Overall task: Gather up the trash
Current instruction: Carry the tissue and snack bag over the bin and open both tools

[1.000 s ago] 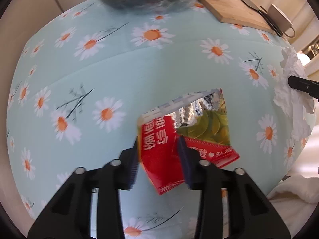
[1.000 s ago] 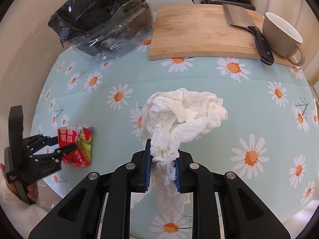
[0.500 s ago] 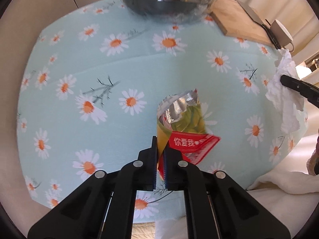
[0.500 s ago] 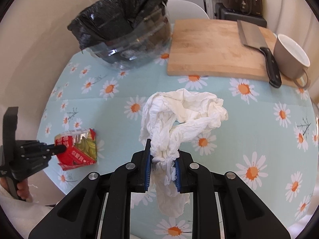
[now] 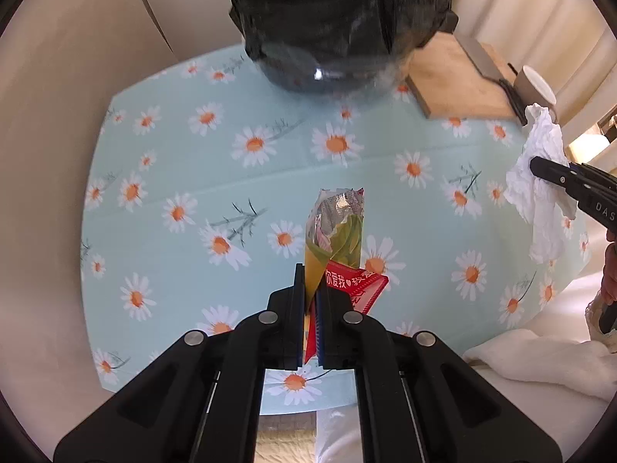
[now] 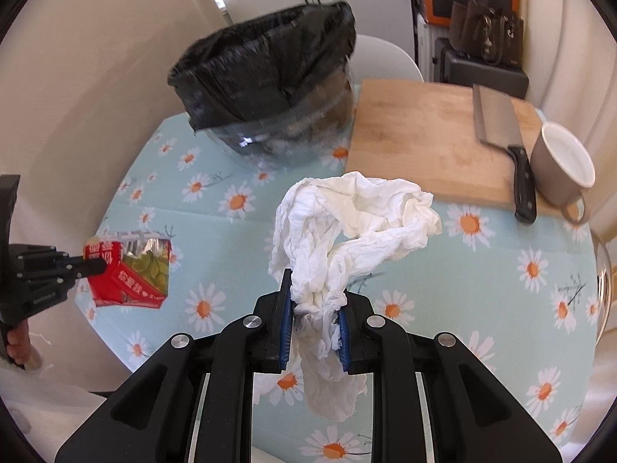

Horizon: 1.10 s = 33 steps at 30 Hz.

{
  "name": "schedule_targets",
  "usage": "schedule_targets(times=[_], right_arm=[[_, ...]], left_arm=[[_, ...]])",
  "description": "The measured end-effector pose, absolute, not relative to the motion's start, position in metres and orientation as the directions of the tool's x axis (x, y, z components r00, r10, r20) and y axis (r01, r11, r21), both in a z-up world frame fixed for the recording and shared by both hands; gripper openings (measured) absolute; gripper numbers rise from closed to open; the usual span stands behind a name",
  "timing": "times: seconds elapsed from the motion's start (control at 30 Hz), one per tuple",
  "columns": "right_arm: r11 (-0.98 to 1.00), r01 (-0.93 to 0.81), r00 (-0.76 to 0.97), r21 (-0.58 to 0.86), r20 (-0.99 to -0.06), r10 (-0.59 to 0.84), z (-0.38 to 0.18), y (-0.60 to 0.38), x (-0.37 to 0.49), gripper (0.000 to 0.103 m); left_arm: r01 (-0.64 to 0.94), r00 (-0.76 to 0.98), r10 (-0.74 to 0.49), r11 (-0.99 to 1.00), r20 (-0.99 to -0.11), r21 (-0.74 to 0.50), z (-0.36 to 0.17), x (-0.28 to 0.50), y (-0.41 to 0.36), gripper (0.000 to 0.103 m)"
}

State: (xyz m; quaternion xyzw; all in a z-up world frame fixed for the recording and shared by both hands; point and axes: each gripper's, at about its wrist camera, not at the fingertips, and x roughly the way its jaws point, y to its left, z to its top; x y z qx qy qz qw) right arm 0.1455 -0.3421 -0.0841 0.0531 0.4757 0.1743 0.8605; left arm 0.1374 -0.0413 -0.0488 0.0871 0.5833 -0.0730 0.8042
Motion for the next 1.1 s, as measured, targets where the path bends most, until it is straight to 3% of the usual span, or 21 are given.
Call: schedule_targets(times=[0.6, 0.7, 1.1], right_arm=[[0.905, -0.379, 0.593, 0.194, -0.700, 0.399, 0.003, -0.325, 0.181, 0.019], [0.907, -0.383, 0.604, 0.177, -0.695, 0.391, 0.010, -0.321, 0.192, 0.019], [0.900, -0.405, 0.643, 0.161, -0.650, 0.406, 0.036, -0.303, 0.253, 0.019]], left_arm=[[0.226, 0.505, -0.025, 0.969, -0.863, 0.104, 0.040, 0.183, -0.054, 0.005], [0.266, 0.515, -0.090, 0.962, -0.852, 0.058, 0.055, 0.188, -0.055, 0.005], [0.342, 0.599, -0.161, 0.937, -0.785, 0.069, 0.103, 0.242, -0.060, 0.005]])
